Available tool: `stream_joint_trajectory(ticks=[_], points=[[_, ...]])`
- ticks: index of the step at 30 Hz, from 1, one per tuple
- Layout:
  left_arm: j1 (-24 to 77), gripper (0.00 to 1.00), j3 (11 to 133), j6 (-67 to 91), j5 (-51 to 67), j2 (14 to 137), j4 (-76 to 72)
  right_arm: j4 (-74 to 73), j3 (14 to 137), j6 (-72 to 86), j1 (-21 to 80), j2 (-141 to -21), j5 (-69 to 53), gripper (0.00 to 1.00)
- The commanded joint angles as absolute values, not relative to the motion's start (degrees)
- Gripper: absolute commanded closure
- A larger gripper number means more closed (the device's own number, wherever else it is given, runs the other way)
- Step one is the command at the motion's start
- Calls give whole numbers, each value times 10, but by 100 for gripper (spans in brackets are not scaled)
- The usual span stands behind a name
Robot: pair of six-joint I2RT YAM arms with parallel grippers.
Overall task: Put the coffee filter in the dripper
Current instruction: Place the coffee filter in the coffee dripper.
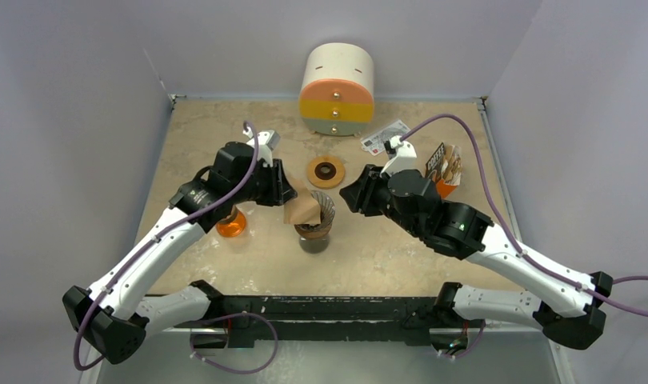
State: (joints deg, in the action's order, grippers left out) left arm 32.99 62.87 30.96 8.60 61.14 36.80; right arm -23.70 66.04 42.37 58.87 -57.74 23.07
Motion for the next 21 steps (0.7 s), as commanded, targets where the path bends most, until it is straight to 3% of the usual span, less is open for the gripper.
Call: stream_joint_trajectory(ticks=[1,7,21], points=[[324,78,634,309,115,619,332,-226,655,415,591,-576,241,59],[321,100,636,299,131,628,326,-224,653,411,591,-572,238,59],[321,100,683,184,243,575,298,-197,683,268,592,-548,162,57]])
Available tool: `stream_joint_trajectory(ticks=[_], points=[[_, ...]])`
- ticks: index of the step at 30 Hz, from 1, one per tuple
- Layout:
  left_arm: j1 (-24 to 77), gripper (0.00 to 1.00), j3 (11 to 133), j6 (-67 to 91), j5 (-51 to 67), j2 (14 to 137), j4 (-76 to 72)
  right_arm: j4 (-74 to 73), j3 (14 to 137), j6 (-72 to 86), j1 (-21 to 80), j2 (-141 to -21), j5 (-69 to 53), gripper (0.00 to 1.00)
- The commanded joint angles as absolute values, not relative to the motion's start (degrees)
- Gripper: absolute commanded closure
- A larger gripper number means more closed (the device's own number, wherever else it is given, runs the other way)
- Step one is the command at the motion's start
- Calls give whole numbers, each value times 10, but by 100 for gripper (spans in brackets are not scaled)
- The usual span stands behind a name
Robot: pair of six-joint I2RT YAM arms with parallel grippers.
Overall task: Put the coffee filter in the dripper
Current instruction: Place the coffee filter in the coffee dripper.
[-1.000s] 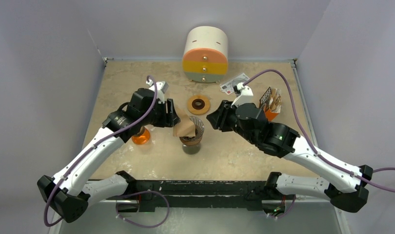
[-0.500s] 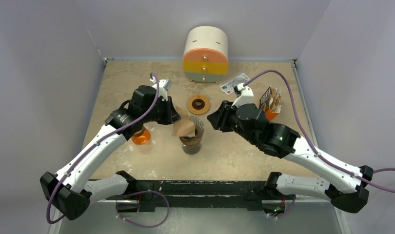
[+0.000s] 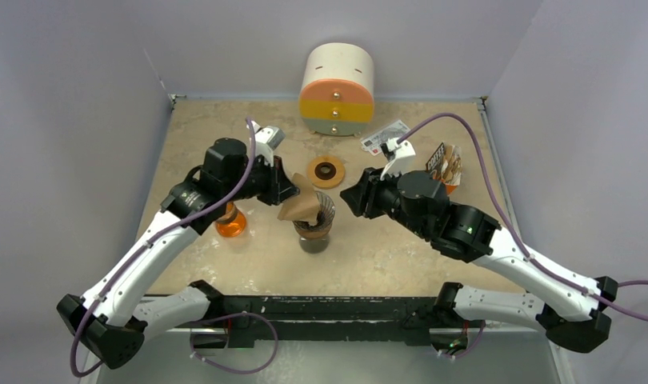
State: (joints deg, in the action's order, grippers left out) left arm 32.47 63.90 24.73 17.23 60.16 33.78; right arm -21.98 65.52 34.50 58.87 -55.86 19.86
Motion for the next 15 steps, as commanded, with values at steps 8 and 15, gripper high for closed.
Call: stream_joint_trajectory(ticks=[8,15], points=[[321,100,718,73,480,549,247,-194,713,132,592,-515,35,53],[321,100,724,-49,664,531,234,-190,716,64,591,-458,-101,55]])
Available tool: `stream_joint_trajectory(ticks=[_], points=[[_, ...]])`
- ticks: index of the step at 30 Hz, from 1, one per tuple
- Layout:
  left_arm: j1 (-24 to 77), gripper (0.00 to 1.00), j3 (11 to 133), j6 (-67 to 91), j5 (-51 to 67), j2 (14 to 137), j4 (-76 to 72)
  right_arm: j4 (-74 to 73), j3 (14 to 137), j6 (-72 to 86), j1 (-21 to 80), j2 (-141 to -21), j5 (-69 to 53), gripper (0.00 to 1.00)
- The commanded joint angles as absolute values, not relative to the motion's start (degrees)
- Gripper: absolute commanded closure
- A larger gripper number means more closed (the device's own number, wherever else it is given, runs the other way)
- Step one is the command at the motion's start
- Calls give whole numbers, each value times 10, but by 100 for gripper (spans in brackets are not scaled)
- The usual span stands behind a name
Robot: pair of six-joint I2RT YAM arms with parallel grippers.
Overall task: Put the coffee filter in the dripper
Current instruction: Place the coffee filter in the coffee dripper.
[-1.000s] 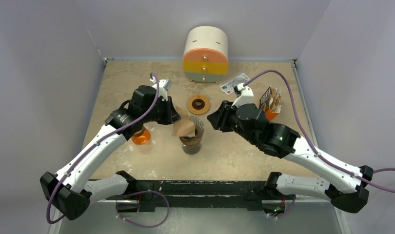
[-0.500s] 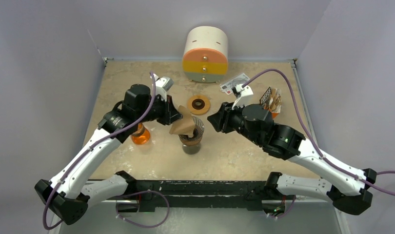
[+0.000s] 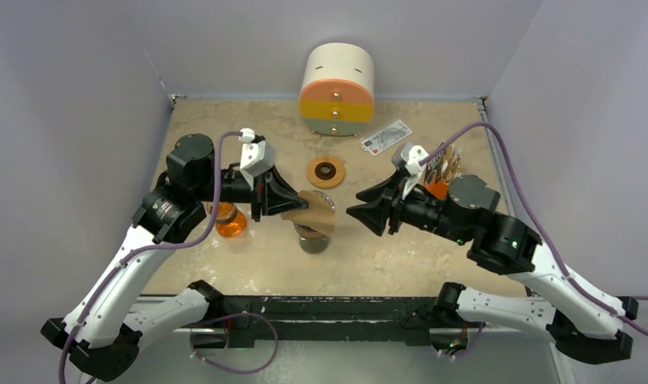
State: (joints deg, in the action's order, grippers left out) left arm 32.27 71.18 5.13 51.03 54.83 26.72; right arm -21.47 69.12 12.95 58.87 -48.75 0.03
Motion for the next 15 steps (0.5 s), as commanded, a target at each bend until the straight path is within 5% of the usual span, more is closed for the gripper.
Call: stream_joint_trajectory(ticks=[1,7,15], points=[[321,100,722,-68,698,527,233,-190,717,53,591,-451,-123,55],[321,100,716,-225,861,516,261,-212,746,4,592,-455,-214,58],[320,100,728,-433,808,535,383,-136,717,-53,592,-485,-286,60]])
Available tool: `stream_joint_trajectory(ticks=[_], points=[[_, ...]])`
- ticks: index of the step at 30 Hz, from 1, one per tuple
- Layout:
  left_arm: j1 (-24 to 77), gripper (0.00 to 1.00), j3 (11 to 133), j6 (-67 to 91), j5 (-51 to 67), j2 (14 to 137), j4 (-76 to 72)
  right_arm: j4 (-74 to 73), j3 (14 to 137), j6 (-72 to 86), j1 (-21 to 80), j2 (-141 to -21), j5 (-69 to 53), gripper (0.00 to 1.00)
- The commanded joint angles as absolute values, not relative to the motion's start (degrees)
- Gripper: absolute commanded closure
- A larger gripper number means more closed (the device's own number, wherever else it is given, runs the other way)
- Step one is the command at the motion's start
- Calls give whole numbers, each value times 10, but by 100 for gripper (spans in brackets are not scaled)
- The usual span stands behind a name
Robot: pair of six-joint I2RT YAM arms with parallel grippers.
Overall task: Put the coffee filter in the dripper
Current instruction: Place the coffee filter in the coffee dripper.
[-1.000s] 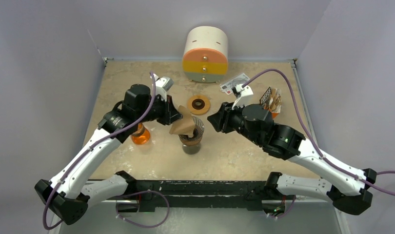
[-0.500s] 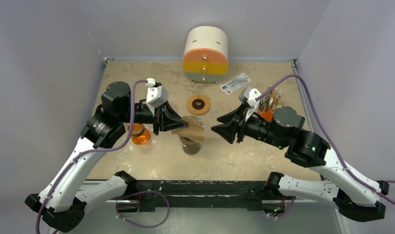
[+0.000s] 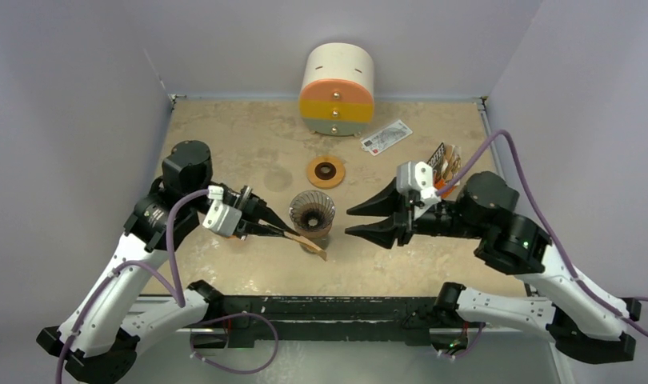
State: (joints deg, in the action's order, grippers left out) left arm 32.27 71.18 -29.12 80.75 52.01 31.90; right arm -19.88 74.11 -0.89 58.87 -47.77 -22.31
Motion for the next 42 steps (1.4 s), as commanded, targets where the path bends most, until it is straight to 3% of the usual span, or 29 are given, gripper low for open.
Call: stream_joint_trajectory(ticks=[1,10,18,42], points=[[322,100,734,-453,793,541,403,-119,709,-61,592,-484,-295,60],[321,100,710,-454,706,538,373,37,624,-184,603,-471,-303,56],[321,100,689,-441,687,523,347,51,601,-293,644,-490,-228,59],[322,100,693,-402,700,497,316,49,580,-306,669,-479,-176,62]])
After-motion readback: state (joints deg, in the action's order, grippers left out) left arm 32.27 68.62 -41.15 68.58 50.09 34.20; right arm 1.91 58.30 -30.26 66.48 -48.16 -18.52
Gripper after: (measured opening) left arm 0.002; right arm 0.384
